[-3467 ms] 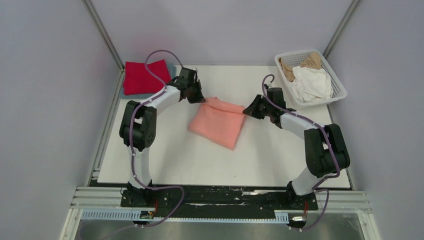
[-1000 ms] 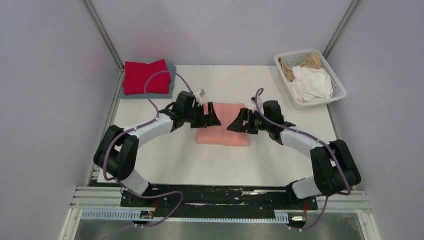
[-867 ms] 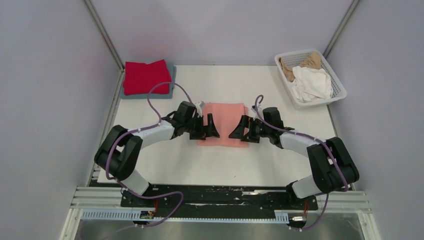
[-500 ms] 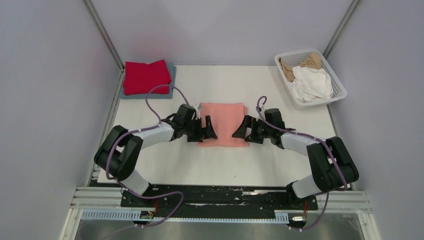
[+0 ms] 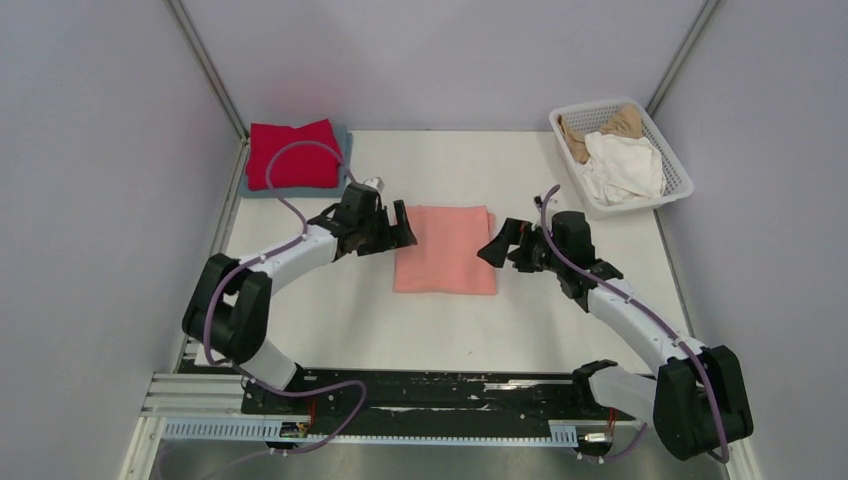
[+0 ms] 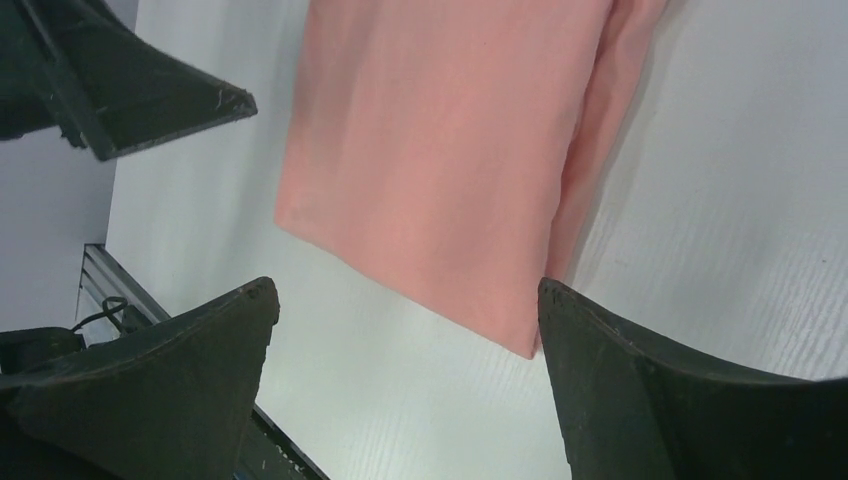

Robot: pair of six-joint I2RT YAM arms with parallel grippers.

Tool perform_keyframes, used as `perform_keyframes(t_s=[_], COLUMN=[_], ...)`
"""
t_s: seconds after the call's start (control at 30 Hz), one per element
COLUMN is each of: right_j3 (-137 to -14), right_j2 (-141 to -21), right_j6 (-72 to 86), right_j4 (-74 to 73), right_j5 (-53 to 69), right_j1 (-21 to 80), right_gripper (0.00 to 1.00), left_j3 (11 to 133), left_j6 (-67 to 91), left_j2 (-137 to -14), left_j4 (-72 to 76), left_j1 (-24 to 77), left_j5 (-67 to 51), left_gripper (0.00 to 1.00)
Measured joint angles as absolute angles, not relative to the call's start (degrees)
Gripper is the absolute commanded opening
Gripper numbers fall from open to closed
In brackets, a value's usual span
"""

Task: Fold and stack the t-shirts
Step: Put the neatly folded tshirt into the corner of the board with the left arm

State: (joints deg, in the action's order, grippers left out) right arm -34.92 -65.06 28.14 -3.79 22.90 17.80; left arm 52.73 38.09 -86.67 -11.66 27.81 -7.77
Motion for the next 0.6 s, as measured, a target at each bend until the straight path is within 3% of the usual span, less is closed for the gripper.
perform_keyframes(t_s=[0.3,0.5,0.6], right_j3=[-34.92,-34.92,-34.92], right_j2=[-64.4,-64.4,-64.49], right_j6=[26.63,25.98,25.63], right_j4=[-8.12,-9.23,-9.34], right_j5=[21.76,20.62,20.12], right_j1=[17.8,17.8,17.8], right_gripper=[1.0,1.0,1.0], left_j3=[63.96,65.95,66.46], left_j6=[36.18,35.42,35.22], left_j2=[-103.55,-106.28,-107.28], left_j4=[-15.44,-13.04,-12.1], left_j1=[25.41,25.76,27.03], left_j5=[-6.9,-11.42,-11.64], left_gripper=[0.97,0.81,0.67])
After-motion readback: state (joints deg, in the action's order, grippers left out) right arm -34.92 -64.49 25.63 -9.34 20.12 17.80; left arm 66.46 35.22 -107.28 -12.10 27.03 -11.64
